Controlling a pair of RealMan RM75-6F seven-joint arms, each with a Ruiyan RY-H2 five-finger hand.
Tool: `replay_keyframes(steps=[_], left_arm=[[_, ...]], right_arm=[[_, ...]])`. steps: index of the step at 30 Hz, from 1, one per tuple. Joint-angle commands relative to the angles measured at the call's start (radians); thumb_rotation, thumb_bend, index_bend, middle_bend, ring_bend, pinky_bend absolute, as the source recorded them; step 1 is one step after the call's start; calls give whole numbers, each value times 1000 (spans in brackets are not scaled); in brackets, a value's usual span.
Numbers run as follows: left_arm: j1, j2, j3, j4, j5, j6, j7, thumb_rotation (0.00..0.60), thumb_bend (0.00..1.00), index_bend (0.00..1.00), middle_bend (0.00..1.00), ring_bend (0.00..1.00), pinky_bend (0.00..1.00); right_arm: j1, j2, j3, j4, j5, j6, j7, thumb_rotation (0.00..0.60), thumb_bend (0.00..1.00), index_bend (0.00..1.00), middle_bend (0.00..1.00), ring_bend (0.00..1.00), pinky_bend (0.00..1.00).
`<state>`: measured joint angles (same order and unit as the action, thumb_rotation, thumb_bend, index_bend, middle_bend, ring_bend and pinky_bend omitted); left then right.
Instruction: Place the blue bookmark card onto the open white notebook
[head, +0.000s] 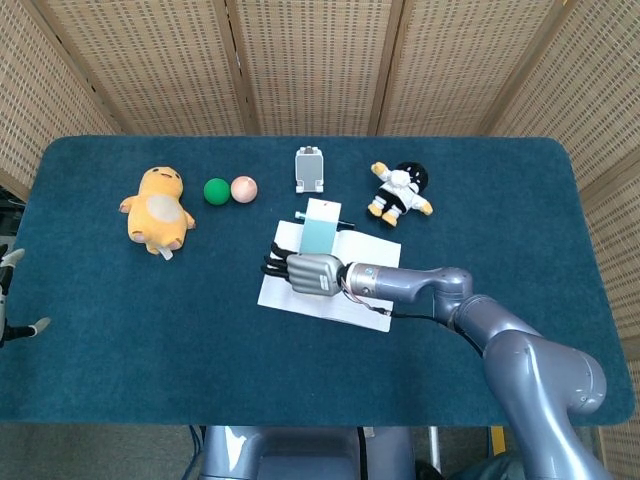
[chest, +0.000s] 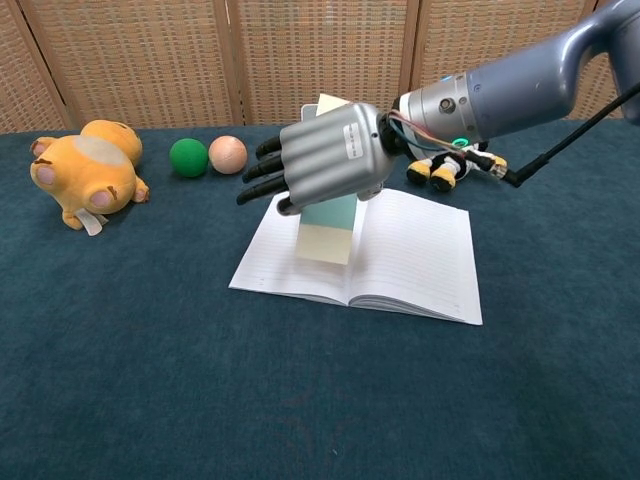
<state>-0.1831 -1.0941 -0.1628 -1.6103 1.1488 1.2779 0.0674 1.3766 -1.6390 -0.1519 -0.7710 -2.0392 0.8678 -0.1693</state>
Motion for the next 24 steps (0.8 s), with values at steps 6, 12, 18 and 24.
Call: replay_keyframes(steps=[6,12,18,24], left_arm=[[-1,-1,-1,3,-6,1,-1,600,0,0,0,0,0],[-4,1,-1,5,-11,-5,-6,600,0,0,0,0,0],[-5,3,1,4,-10,-6,-6,600,0,0,0,0,0],[-3,3,2,3,-6,1,-10,600,0,0,0,0,0]], right_arm=[[20,-56,-26,43,-7,3,27,600,260,596,0,0,132],[13,-72,-46,73,-7,5,14,600,260,596,0,0,132],[11,-73,-67,85,-16,30,7,600,260,373,0,0,132],[5,-72,-80,97,-20,51,3,600,216,24,0,0,132]])
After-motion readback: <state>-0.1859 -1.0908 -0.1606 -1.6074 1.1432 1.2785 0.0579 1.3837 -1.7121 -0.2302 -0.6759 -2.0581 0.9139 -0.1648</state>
